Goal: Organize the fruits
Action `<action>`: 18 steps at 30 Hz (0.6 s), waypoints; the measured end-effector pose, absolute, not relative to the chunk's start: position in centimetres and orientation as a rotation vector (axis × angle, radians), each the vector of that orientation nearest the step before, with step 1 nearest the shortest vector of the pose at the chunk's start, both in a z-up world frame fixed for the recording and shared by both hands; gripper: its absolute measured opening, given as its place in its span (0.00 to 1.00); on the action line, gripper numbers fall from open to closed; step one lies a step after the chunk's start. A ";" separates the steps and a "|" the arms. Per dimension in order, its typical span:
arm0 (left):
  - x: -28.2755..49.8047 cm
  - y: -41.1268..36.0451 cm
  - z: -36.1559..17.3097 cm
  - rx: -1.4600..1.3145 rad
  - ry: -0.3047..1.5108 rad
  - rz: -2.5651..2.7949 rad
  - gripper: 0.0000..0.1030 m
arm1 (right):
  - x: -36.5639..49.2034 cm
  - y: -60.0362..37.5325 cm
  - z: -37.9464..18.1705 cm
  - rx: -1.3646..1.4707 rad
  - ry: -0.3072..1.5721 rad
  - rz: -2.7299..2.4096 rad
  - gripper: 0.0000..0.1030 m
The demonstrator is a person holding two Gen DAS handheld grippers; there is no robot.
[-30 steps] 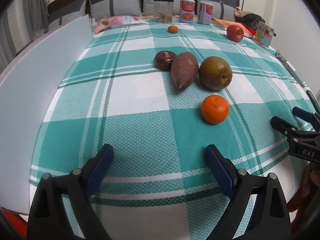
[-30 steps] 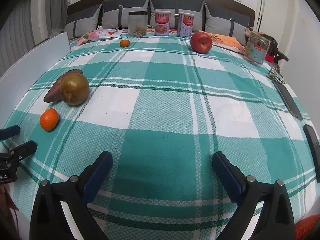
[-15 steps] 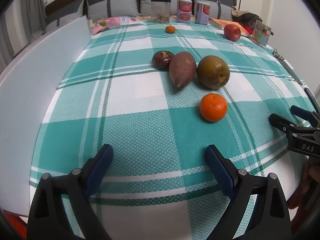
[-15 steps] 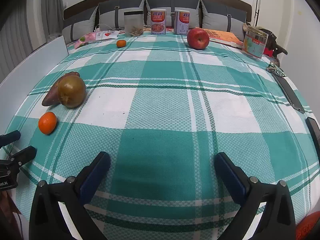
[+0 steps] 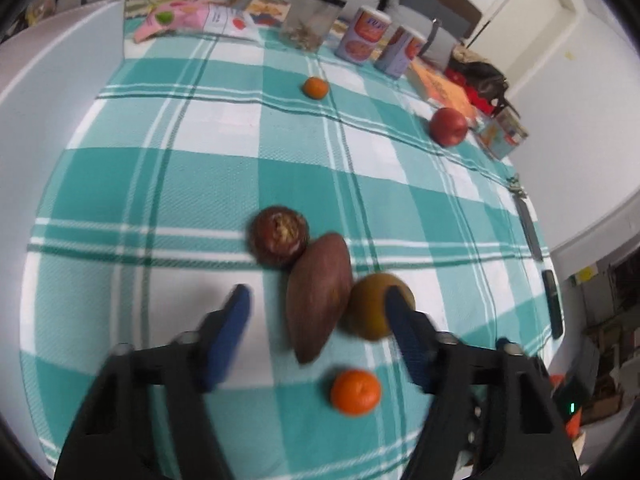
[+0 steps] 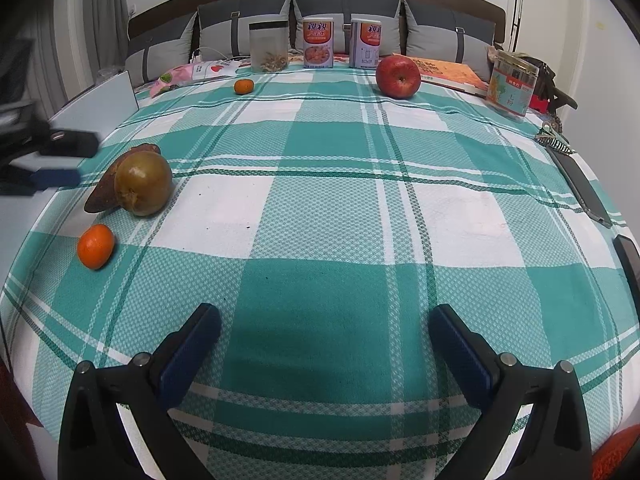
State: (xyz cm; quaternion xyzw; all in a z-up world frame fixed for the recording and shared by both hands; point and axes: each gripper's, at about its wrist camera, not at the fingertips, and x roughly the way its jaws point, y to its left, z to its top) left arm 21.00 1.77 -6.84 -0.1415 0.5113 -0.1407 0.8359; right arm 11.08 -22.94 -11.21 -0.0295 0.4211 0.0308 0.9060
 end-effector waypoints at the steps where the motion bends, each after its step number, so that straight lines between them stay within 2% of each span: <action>1: 21.8 1.3 -7.3 -0.300 1.104 -0.287 0.58 | 11.1 -22.9 -11.2 -0.061 0.870 0.065 1.00; 5: 23.6 0.6 -9.0 -0.332 1.159 -0.220 0.59 | 11.1 -22.8 -11.2 -0.061 0.872 0.067 1.00; 7: 23.9 0.6 -9.5 -0.358 1.176 -0.213 0.56 | 11.1 -22.9 -11.2 -0.060 0.872 0.067 1.00; 8: 23.8 0.6 -9.5 -0.346 1.171 -0.207 0.52 | 11.1 -22.8 -11.2 -0.061 0.872 0.067 1.00; 9: 23.8 0.6 -9.4 -0.342 1.169 -0.217 0.40 | 11.1 -22.9 -11.2 -0.060 0.871 0.067 1.00; 18: 19.8 4.3 -7.6 -0.283 1.149 -0.181 0.39 | 11.1 -22.9 -11.2 -0.060 0.871 0.066 1.00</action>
